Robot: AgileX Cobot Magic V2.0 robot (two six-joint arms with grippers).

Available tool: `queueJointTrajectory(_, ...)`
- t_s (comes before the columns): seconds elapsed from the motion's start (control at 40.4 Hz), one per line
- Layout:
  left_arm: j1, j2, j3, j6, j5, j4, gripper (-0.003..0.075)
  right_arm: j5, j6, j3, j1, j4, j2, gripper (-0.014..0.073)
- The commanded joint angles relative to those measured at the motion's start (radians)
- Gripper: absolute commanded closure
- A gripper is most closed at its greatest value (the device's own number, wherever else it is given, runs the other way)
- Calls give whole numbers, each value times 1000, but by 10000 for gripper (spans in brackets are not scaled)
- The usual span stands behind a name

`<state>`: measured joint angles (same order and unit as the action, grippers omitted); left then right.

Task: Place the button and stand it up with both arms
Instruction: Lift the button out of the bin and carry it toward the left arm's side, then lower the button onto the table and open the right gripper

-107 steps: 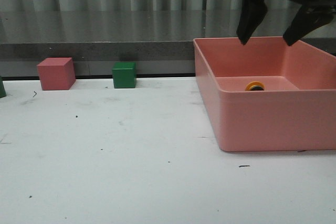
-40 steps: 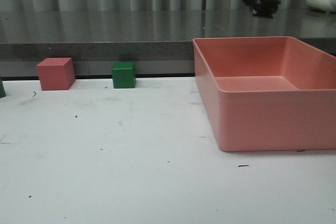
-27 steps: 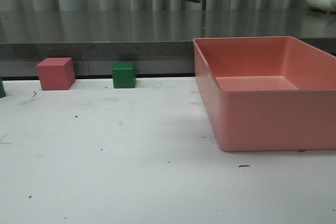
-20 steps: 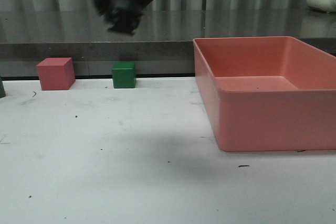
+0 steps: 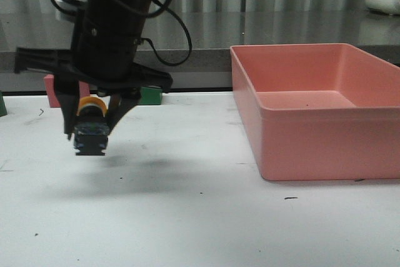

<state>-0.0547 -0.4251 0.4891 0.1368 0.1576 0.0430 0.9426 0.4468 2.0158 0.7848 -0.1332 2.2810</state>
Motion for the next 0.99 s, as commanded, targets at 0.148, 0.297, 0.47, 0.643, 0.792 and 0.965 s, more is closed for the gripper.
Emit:
queueJointTrajectory(0.148, -2, -12, 35, 8, -65, 0, 196, -9, 142, 95, -8, 81, 12, 370)
queueJointTrajectory(0.297, -2, -12, 35, 8, -65, 0, 196, -12, 151, 95, -9, 82, 23, 367)
queueJointTrajectory(0.47, -2, -12, 35, 8, -65, 0, 196, -4, 151, 95, -10, 81, 39, 363)
queueJointTrajectory(0.643, -2, -12, 35, 8, -65, 0, 196, -24, 151, 95, -9, 80, 35, 147)
queueJointTrajectory(0.792, -2, -12, 35, 8, -65, 0, 196, -1, 150, 95, -9, 83, 5, 22)
queueJointTrajectory(0.965, -2, -12, 35, 8, -65, 0, 196, 28, 97, 130, -10, 164, -97, 28)
